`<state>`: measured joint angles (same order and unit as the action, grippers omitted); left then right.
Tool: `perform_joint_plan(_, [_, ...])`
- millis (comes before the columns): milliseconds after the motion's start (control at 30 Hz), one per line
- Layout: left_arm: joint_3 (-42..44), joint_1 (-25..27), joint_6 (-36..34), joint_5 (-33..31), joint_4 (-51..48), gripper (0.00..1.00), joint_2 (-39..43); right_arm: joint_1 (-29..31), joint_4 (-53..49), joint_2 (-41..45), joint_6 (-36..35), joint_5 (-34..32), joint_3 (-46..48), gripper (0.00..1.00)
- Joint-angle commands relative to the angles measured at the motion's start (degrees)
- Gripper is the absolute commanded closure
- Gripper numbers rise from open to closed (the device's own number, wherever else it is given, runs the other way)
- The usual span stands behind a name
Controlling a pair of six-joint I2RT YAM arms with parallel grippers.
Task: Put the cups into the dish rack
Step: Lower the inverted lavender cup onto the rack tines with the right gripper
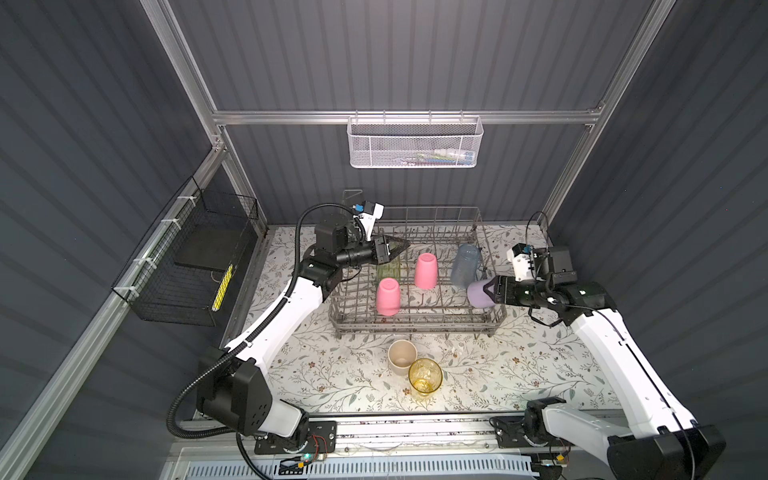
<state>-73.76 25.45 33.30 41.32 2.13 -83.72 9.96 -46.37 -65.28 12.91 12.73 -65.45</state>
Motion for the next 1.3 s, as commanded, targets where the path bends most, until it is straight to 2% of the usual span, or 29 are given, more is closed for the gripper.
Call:
perform_joint_plan(0, [0.88,0.08,-1.57,-0.03,-0.66,0.67,1.88,1.74,-0.30,-2.84,-1.12,-3.61,-2.13,0.69])
perform_joint_plan(500, [2.05,0.04,-3.68,0.68,-1.82,0.68,2.12,5.59,-0.90,-13.10,-1.91,-10.61,-7.13,0.69])
perform_joint_plan(1267, [3.54,-0.05,-4.64,1.79,-2.13,0.68,2.19,9.54,-6.87,-22.83,-4.65,-13.97,-9.99,0.68])
